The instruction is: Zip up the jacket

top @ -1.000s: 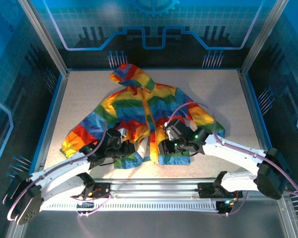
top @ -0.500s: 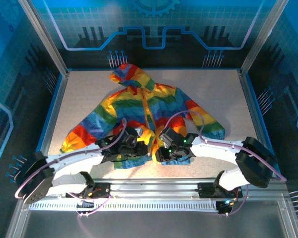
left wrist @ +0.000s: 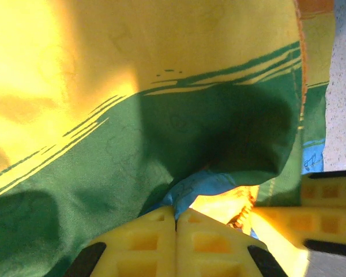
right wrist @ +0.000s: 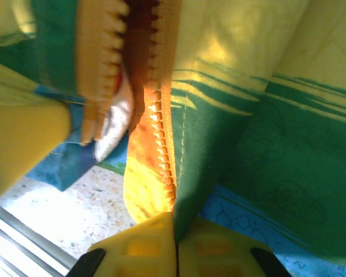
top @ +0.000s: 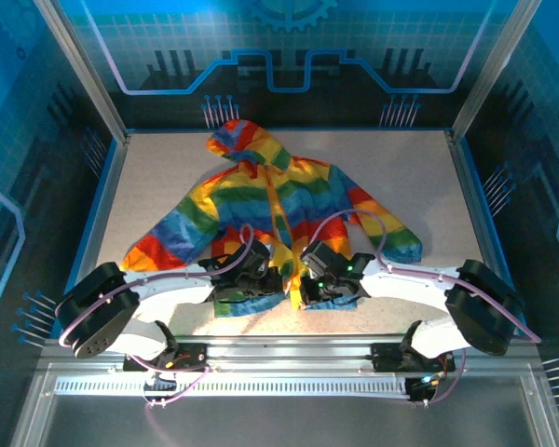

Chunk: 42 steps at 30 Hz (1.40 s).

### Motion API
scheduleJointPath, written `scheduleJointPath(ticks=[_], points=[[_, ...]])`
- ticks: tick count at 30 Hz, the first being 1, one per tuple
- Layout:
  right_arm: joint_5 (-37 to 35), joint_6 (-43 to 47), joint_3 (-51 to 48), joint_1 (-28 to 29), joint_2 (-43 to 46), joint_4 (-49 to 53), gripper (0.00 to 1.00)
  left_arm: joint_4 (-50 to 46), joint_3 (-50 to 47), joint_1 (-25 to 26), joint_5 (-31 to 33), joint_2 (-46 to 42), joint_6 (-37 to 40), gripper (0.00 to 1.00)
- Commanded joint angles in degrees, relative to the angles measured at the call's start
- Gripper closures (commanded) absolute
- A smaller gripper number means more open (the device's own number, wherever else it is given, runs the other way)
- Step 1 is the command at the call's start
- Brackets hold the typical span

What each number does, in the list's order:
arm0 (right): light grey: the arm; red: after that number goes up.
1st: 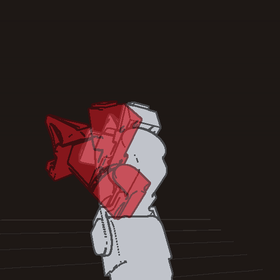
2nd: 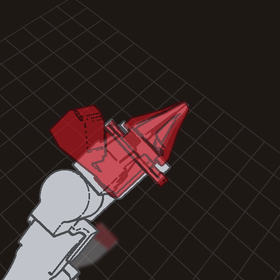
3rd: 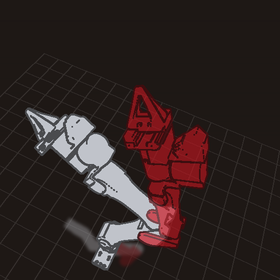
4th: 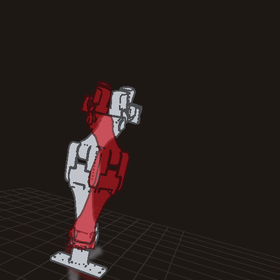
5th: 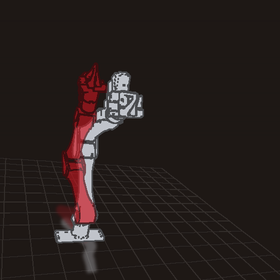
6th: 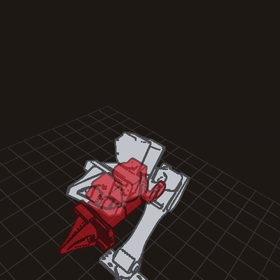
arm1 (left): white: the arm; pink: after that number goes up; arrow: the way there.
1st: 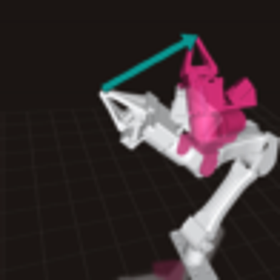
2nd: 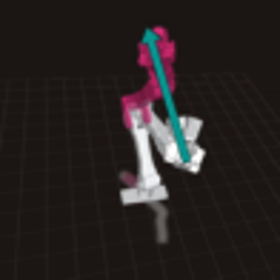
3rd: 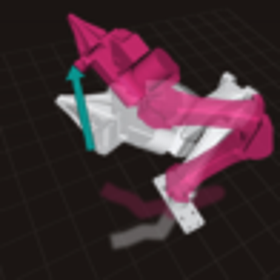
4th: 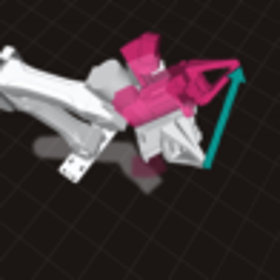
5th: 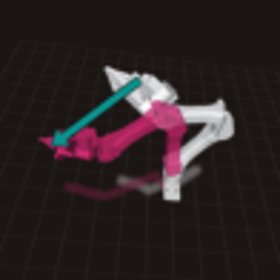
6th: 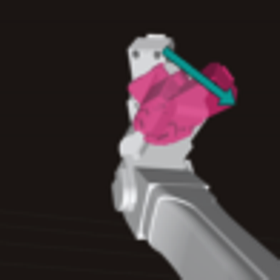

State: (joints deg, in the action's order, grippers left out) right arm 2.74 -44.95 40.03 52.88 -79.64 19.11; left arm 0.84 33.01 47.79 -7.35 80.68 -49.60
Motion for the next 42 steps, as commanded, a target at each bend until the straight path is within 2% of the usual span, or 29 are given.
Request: scheduleJointPath(ticks=[1,8,25,28,36,42], points=[[-0.9,0.9,0.6,0.7,2.5,-1.3,0.94,2.1,0.3,-0.2,-1.4,1.6,-1.1,1.0],[1.6,2.7,3.4,-0.4,2.8,-0.4,0.96,5.1,0.3,-0.2,-2.5,3.8,-3.0,1.0],[9.4,-0.7,2.4,-7.0,-1.2,-11.4,0.91,8.7,1.2,-1.5,-4.4,7.6,-3.5,1.0],[10.5,-1.9,2.1,-7.3,-3.0,-14.9,0.85,9.8,0.9,-1.8,-4.8,8.3,-3.9,1.0],[11.6,-3.9,1.0,-7.7,-3.2,-17.1,0.58,11.8,-1.5,-3.6,-5.0,7.2,-5.1,1.0],[10.3,-2.9,-0.5,-8.4,0.8,-13.9,0.53,12.6,-2.2,-4.1,-5.3,7.0,-5.5,1.0]])
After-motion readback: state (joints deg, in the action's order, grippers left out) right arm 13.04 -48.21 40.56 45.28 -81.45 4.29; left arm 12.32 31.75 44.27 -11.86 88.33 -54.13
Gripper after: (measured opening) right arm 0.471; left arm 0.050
